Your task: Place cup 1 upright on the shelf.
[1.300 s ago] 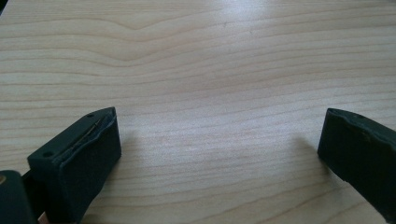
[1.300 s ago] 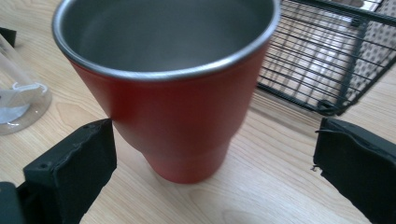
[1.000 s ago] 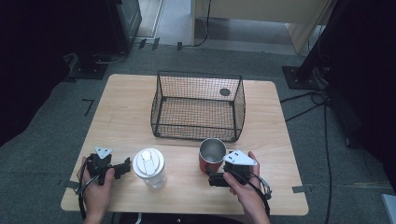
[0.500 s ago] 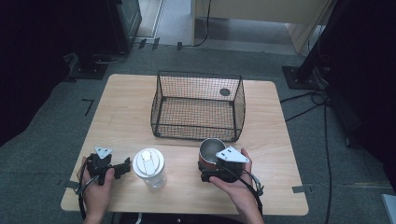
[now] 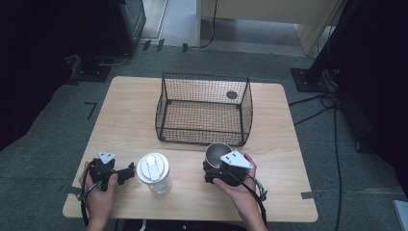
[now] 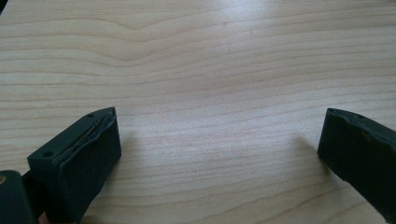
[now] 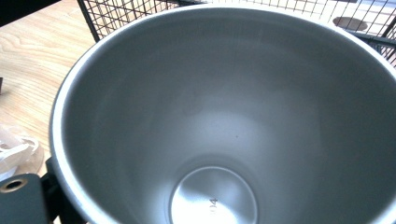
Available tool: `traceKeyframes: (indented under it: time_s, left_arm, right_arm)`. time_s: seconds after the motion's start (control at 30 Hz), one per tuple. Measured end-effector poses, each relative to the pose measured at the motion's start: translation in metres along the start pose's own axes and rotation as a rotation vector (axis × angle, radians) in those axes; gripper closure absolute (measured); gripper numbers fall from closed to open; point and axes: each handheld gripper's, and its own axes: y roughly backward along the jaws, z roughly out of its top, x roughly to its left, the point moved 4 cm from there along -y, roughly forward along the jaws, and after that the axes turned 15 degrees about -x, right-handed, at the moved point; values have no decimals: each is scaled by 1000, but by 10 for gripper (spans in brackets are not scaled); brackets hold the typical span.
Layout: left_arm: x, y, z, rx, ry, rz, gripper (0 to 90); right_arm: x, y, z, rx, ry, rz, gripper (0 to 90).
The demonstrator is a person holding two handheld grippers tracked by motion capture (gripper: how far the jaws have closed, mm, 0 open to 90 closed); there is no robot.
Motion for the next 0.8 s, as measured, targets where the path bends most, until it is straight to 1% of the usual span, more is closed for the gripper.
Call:
traceKeyframes:
  time_s: [0.3, 0.4, 0.67, 0.8]
  left_arm:
    - [0, 0, 0, 0, 0, 0, 0]
    - [0, 0, 0, 0, 0, 0, 0]
    - [0, 0, 0, 0, -1, 0, 0]
    - [0, 0, 0, 0, -1, 0, 0]
  right_arm:
    - [2, 2, -1, -28, 19, -30, 75]
    - [3, 3, -1, -49, 30, -43, 75]
    - [6, 8, 10, -144, 46, -45, 75]
    - [9, 7, 14, -221, 78, -55, 75]
